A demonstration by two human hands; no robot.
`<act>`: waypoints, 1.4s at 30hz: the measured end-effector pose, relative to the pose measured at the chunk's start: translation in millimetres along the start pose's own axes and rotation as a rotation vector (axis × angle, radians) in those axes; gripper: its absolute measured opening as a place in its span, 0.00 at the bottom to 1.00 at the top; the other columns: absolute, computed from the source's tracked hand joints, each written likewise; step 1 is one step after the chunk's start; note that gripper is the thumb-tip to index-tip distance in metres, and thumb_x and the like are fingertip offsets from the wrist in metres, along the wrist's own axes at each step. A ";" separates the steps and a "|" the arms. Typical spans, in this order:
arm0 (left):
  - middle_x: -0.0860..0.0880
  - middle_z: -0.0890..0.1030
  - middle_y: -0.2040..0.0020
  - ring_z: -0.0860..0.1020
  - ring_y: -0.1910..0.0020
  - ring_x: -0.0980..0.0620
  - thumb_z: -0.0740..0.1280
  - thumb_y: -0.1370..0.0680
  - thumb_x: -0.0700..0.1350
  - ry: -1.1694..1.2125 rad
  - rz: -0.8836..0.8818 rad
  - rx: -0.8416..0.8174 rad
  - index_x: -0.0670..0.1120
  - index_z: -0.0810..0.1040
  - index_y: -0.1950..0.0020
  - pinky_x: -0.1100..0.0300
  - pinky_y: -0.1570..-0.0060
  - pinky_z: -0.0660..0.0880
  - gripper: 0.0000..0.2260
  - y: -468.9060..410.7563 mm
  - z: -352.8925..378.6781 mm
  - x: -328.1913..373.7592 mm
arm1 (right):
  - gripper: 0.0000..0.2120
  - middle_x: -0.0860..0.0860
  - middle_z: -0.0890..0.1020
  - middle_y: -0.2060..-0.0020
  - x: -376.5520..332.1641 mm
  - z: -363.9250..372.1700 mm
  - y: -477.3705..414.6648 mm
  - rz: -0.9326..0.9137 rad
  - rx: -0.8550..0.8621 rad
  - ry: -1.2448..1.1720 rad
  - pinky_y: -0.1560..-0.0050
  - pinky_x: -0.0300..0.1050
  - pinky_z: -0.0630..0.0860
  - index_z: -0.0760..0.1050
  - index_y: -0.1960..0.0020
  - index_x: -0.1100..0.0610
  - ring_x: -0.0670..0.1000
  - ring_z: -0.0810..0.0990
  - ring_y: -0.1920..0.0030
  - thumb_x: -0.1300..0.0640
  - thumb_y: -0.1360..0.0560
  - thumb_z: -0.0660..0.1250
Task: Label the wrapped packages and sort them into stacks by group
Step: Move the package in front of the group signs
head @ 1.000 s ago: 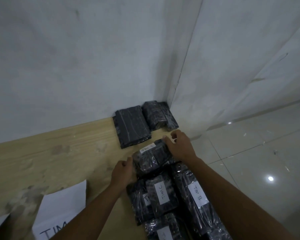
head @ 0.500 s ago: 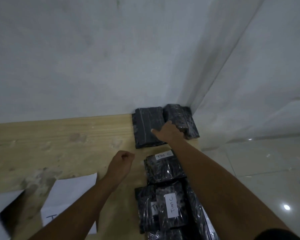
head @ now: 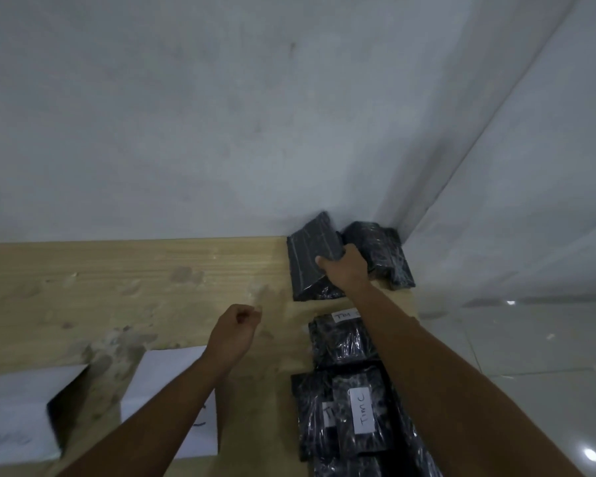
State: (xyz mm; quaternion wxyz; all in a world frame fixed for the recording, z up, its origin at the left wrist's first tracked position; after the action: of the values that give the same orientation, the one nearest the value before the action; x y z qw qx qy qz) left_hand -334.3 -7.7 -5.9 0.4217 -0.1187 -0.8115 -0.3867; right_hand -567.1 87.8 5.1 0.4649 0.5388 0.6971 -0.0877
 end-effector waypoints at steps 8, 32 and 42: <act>0.47 0.78 0.45 0.79 0.49 0.52 0.61 0.19 0.51 0.306 0.054 0.060 0.46 0.73 0.44 0.49 0.48 0.78 0.10 32.4 -58.9 -16.1 | 0.29 0.53 0.81 0.50 -12.4 -1.2 104.2 -0.063 0.077 -0.501 0.60 0.40 0.79 0.72 0.44 0.60 0.50 0.82 0.53 0.44 0.35 0.78; 0.51 0.81 0.51 0.79 0.54 0.55 0.69 0.24 0.48 -0.029 -0.142 -0.084 0.45 0.77 0.47 0.61 0.54 0.76 0.09 153.8 -237.0 -297.0 | 0.12 0.48 0.80 0.54 106.6 268.9 368.2 0.191 -0.080 -0.096 0.49 0.46 0.76 0.76 0.46 0.52 0.51 0.79 0.50 0.48 0.26 0.70; 0.53 0.80 0.52 0.78 0.54 0.56 0.67 0.22 0.45 0.023 -0.087 -0.126 0.47 0.77 0.46 0.66 0.58 0.73 0.06 155.7 -240.4 -299.4 | 0.15 0.56 0.79 0.50 110.2 283.0 376.6 0.111 0.102 0.163 0.50 0.44 0.73 0.75 0.44 0.61 0.57 0.78 0.47 0.51 0.24 0.67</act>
State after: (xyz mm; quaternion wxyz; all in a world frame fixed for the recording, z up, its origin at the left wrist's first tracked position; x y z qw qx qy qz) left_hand 73.4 -37.9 -73.2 0.4053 -0.1052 -0.7851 -0.4563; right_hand -95.4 137.4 -90.4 0.3827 0.6050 0.6962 -0.0530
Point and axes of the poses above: each hand's wrist, its own y-axis away from the middle knuckle, its own z-axis out of the palm, x = y × z, the point moved 3 cm from there along -y, towards the middle knuckle
